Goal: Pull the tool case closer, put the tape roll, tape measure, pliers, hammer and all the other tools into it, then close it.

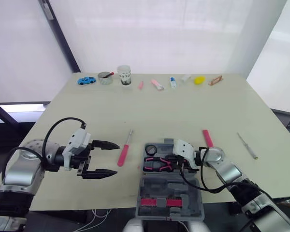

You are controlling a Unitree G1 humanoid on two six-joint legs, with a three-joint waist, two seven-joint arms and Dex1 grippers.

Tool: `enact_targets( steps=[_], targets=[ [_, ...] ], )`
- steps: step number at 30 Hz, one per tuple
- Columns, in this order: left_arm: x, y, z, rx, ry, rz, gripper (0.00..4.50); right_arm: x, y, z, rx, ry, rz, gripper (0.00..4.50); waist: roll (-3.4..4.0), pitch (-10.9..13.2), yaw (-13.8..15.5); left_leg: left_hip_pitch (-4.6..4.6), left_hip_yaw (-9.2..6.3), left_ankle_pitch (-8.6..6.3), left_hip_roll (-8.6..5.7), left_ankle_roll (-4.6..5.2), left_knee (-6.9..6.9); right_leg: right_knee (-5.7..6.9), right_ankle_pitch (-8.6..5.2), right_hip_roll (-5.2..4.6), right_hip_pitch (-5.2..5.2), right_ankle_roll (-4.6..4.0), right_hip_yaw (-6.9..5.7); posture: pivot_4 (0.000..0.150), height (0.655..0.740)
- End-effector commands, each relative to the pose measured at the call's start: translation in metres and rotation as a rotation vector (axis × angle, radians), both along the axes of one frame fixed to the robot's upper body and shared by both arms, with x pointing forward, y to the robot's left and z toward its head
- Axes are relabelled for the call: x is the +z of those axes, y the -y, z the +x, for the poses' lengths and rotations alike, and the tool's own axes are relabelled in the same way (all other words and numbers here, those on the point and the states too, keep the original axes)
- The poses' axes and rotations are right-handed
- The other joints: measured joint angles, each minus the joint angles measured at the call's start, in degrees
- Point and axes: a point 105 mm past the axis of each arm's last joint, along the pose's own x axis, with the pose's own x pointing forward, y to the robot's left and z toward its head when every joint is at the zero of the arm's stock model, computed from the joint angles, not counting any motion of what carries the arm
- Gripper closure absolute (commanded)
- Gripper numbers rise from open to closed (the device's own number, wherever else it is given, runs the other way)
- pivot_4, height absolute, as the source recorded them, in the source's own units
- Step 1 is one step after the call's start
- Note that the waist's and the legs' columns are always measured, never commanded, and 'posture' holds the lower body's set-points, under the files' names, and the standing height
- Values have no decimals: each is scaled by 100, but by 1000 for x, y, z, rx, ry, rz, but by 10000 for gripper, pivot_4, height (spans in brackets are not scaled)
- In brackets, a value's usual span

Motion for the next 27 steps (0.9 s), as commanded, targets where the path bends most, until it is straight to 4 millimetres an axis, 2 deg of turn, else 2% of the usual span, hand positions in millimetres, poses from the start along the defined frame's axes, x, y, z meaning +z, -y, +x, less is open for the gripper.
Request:
enact_targets(
  steps=[1,8,12,15,20,24,27],
  targets=[
    [7,-1,-2,-28,30,-5,0,-82,33,-37,-8,-236,-267,44845,-12,-10,10,11,-2,0,2,0,0,0,-1,0,11,-3,2,1500,7400],
    [7,-1,-2,-21,29,-10,0,-96,38,-38,-12,-241,-310,44845,-8,-52,4,92,2,-1,31,-2,-3,-1,-14,-12,78,7,4,1500,7400],
    [7,-1,-2,-17,27,-14,0,-94,35,-36,-24,-239,-281,44845,4,-69,-2,125,3,-2,36,-4,-11,1,-17,-28,99,6,13,1500,7400],
    [6,-1,-3,-10,25,-19,0,-78,25,-27,-38,-188,-191,44845,7,-70,-9,130,1,-2,41,-5,-17,1,-19,-42,98,1,15,1500,7400],
    [3,-1,-4,18,15,-36,0,-36,5,-12,-49,-80,-8,44845,15,-63,-8,120,0,-3,48,-6,-37,-3,-17,-52,84,-31,26,1500,7400],
    [3,0,-3,35,7,-48,0,-5,-6,-6,-55,-8,101,44845,12,-59,-8,22,1,-1,47,-5,-38,2,-13,-43,-12,-45,5,1500,7400],
    [0,0,-1,74,-19,-60,0,19,-6,-2,-99,17,191,44845,22,-47,-22,-63,5,-1,43,-4,-32,6,-11,-11,-87,-43,-5,1500,7400]
  ],
)
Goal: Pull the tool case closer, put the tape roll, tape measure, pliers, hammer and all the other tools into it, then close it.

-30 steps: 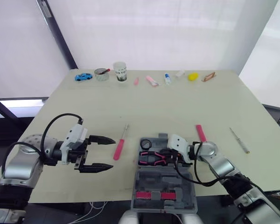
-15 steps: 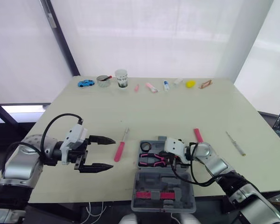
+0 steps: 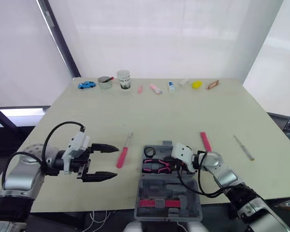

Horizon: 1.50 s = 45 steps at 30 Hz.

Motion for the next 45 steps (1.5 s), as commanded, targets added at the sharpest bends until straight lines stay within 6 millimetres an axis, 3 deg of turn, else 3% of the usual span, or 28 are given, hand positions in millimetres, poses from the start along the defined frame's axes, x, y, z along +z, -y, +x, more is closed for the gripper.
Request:
enact_targets(
  steps=[1,5,9,13,16,20,22,23,24,27,28,29,31,32,40,45],
  targets=[
    [8,1,4,49,17,-29,0,19,0,1,-50,-7,93,44845,25,30,4,-16,0,0,-1,0,2,0,0,2,-15,1,0,1500,7400],
    [8,4,11,128,17,-96,0,55,8,5,-101,30,238,44845,63,98,28,-72,-13,0,-12,1,8,-3,12,7,-55,23,-15,1500,7400],
    [4,6,10,191,-66,-129,0,86,30,7,-171,94,378,44845,43,142,27,-87,-20,0,-23,0,12,-4,13,6,-62,28,-22,1500,7400],
    [1,2,12,261,55,-125,0,98,82,4,-347,146,458,44845,43,149,60,-88,-23,-1,-20,1,9,-11,10,1,-57,33,-25,1500,7400],
    [8,-13,21,399,111,-230,0,95,122,-6,-478,172,457,44845,38,161,52,-90,-25,-1,-25,0,11,-12,8,-5,-54,36,-26,1500,7400],
    [-13,-57,25,654,178,-190,0,84,197,-34,-720,203,479,44845,35,170,10,-72,-21,-1,-36,1,13,-11,8,1,-40,36,-24,1500,7400],
    [-24,-70,18,713,175,-162,0,75,222,-49,-803,196,458,44845,35,169,24,-67,-21,-1,-38,1,13,-8,8,1,-39,36,-21,1500,7400],
    [-29,-73,14,733,163,-160,0,69,231,-57,-826,179,465,39870,35,170,31,-62,-22,-1,-38,1,13,-9,7,1,-31,36,-23,1500,7400],
    [-35,-76,8,749,150,-153,0,65,242,-66,-868,169,481,37688,35,170,31,-62,-21,-1,-37,1,11,-12,7,1,-30,36,-23,1500,7400],
    [-53,-87,-11,811,113,-135,0,48,271,-94,-986,161,456,22994,33,170,31,-64,-17,-1,-19,1,10,-21,6,-7,-30,36,-21,1500,7400],
    [-56,-89,-16,830,106,-138,0,43,277,-102,-1014,161,443,15623,33,170,32,-64,-15,-1,-16,2,12,-21,2,-9,-30,29,-21,1500,7400],
    [-60,-92,-21,850,94,-136,0,37,283,-110,-1037,152,425,12906,32,169,31,-63,-13,-1,-15,1,13,-20,-1,-10,-29,22,-19,1500,7400],
    [-70,-98,-33,887,71,-124,0,25,292,-127,-1074,127,392,2835,34,170,31,-54,-9,-1,-14,1,16,-18,1,-13,-25,25,-14,1500,7400],
    [-74,-101,-38,907,63,-120,0,20,295,-135,-1087,114,379,502,33,169,31,-47,-7,-1,-14,1,16,-17,1,-16,-20,26,-12,1500,7400],
    [-88,-128,-66,1031,44,-76,0,1,320,-181,-1208,44,342,502,36,166,39,-40,-8,-2,-10,0,16,-18,-2,-49,-17,26,-12,1500,7400],
    [-83,-126,-54,986,72,-39,0,4,315,-173,-1160,37,320,502,36,166,41,-41,-9,-2,-10,-1,14,-20,-1,-52,-18,24,-13,1500,7400]
  ],
)
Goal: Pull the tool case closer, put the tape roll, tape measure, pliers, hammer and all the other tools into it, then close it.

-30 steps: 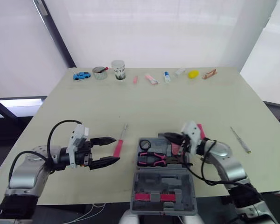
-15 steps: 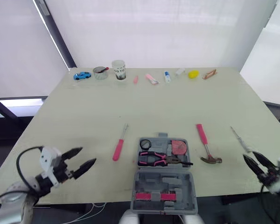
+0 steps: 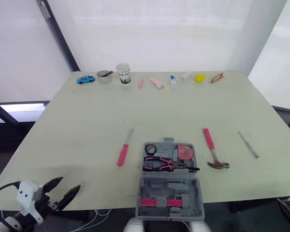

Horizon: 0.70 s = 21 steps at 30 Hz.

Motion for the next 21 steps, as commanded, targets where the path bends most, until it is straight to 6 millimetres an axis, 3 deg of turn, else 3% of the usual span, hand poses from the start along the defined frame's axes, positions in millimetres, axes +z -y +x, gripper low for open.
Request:
enact_targets(
  steps=[1,8,15,17,18,20,21],
  targets=[
    [14,0,12,-47,41,57,0,16,-1,10,50,34,-52,502,0,0,3,0,0,0,0,0,1,2,0,-1,-1,0,0,1500,7400],
    [37,43,47,-280,65,65,0,23,-45,46,269,0,-84,502,1,-4,13,-4,-1,1,-1,0,1,1,3,-3,1,-4,-3,1500,7400],
    [42,81,54,-570,1,128,0,43,-95,77,520,4,-79,502,1,-4,8,-7,2,1,-7,1,1,0,3,29,0,-3,-3,1500,7400],
    [43,87,60,-631,-2,142,5120,44,-104,86,572,-2,-86,0,0,-3,28,-6,2,1,-10,2,2,1,3,32,1,-2,-4,1500,7400],
    [44,89,63,-648,-3,135,7638,44,-108,89,602,-6,-95,2626,0,-3,34,-8,-1,2,-14,2,2,1,3,33,1,-2,-7,1500,7400],
    [44,94,66,-707,-17,142,16748,42,-115,93,666,-23,-119,8442,0,-3,46,-8,-1,2,-22,2,6,3,3,35,2,-2,-9,1500,7400],
    [42,98,65,-746,-32,145,23380,41,-119,95,697,-29,-131,15132,0,-3,42,-8,-1,2,-37,3,6,4,3,37,2,-1,-9,1500,7400]
  ],
)
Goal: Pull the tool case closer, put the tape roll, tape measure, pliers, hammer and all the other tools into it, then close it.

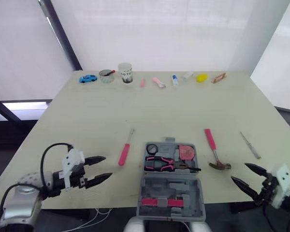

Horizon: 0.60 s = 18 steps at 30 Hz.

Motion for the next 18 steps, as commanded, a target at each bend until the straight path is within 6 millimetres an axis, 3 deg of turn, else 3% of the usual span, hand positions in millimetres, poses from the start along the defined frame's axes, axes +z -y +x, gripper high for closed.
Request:
enact_targets(
  steps=[1,2,3,4,5,7,11,18],
  targets=[
    [0,7,-3,-108,-28,30,27170,1,-8,3,85,-2,-48,18821,-1,0,-6,-1,-1,0,0,0,0,0,0,2,0,0,0,1500,7400],
    [-2,10,-4,-142,-39,40,32332,-1,-12,5,119,-5,-66,24050,0,0,-12,-2,-2,0,0,0,0,-1,0,3,0,2,0,1500,7400],
    [-4,13,-5,-172,-51,50,34066,-3,-16,6,152,-10,-82,26892,0,0,-22,-3,0,0,-1,0,0,-2,1,4,0,4,1,1500,7400],
    [-7,16,-6,-199,-65,55,41010,-5,-20,7,184,-15,-100,33668,0,0,-31,-4,1,0,-1,0,-1,-4,5,5,-1,12,2,1500,7400],
    [-9,19,-6,-226,-75,62,42951,-8,-25,8,222,-21,-121,35926,-1,0,-35,-5,1,0,-1,0,-1,-4,11,6,-1,22,2,1500,7400],
    [-15,26,-5,-270,-96,69,45000,-13,-34,10,289,-31,-157,44807,0,0,-40,-7,2,0,-1,0,0,-4,11,12,-1,24,0,1500,7400],
    [-32,41,-8,-375,-141,119,45000,-20,-49,17,377,-29,-203,44807,-1,0,-32,-9,3,0,-1,1,7,5,12,17,0,24,-4,1500,7400],
    [-47,55,-2,-380,-151,104,45000,-32,-71,22,470,-16,-245,44807,-3,0,-30,-15,2,1,-2,1,14,9,12,19,1,25,-6,1500,7400]
  ],
)
